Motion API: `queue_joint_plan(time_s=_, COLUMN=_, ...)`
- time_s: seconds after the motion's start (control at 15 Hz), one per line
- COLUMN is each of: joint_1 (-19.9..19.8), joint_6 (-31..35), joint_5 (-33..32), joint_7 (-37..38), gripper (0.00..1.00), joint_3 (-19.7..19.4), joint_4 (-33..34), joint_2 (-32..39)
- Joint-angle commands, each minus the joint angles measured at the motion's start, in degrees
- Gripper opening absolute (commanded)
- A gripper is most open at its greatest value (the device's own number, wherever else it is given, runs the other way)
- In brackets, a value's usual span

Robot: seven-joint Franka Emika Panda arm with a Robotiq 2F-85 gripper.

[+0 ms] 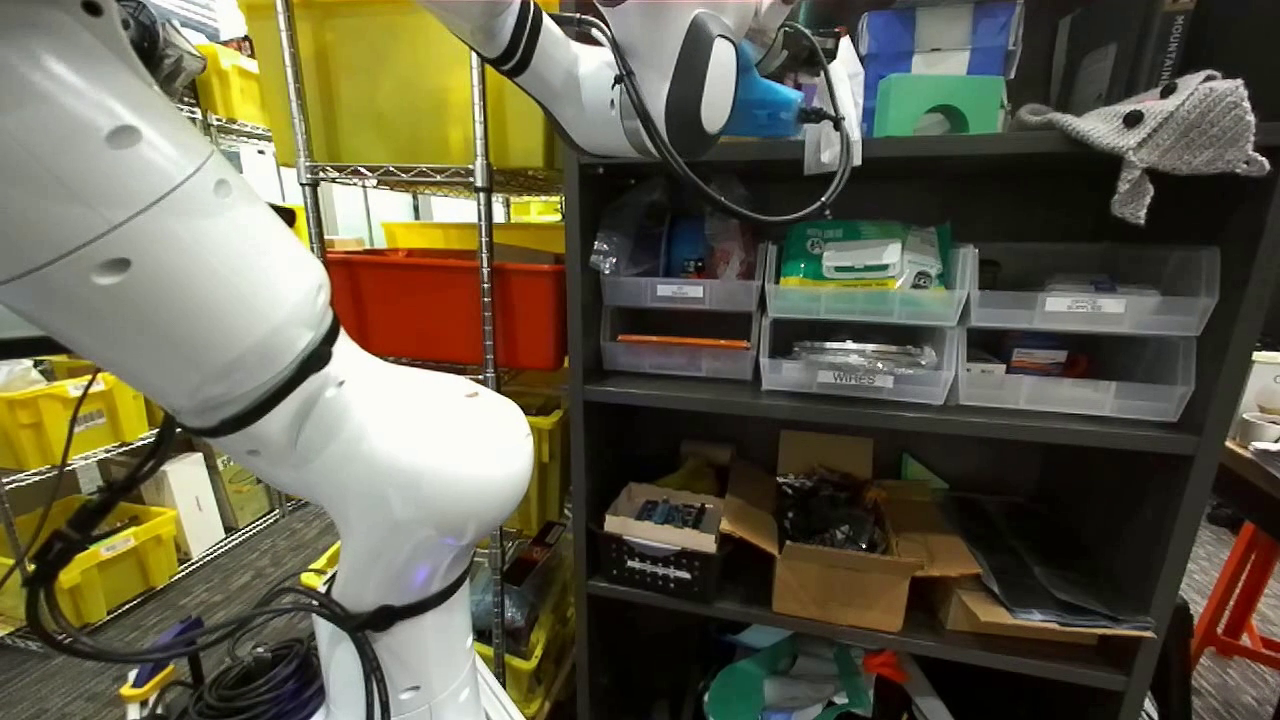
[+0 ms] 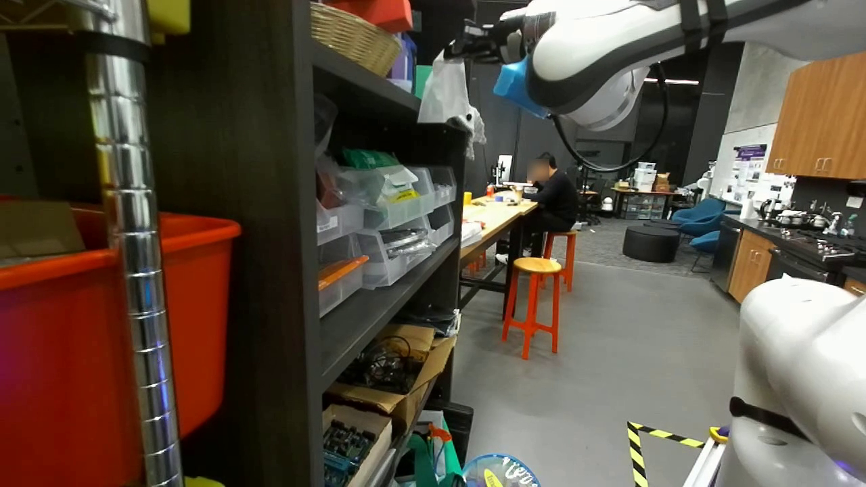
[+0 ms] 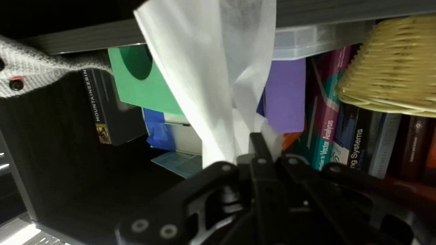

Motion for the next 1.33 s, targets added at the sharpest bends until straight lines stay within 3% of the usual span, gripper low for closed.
queue_joint_plan(time_s=0.0, joint_1=4.20, joint_6=-3.97, joint_5=-4.74, joint_7=-3.34, gripper=0.01, joint_3=-6.21, joint_4=-0.01, joint_2=-2.22)
queue_joint_plan(time_s=0.27, joint_1=4.90, joint_6=-9.42, joint_5=-11.62, joint_7=-8.58, gripper=0.01, joint_3=-11.70, joint_4=-0.34, joint_2=-4.93)
queue_joint_plan(time_s=0.47, joint_1=3.68, joint_6=-12.46, joint_5=-15.02, joint_7=-12.11, gripper=0.01, joint_3=-12.87, joint_4=-0.50, joint_2=-6.09)
queue_joint_plan(time_s=0.6, joint_1=3.51, joint_6=-13.67, joint_5=-13.28, joint_7=-16.53, gripper=0.01, joint_3=-12.15, joint_4=-0.97, joint_2=-6.46)
queue_joint_plan(time_s=0.93, joint_1=-0.02, joint_6=-11.28, joint_5=-13.04, joint_7=-19.40, gripper=0.01, joint_3=-6.45, joint_4=-1.56, joint_2=-2.29)
queue_joint_plan(time_s=1.27, joint_1=-9.03, joint_6=-5.53, joint_5=-13.53, joint_7=-17.67, gripper=0.01, joint_3=5.35, joint_4=-1.45, joint_2=3.55)
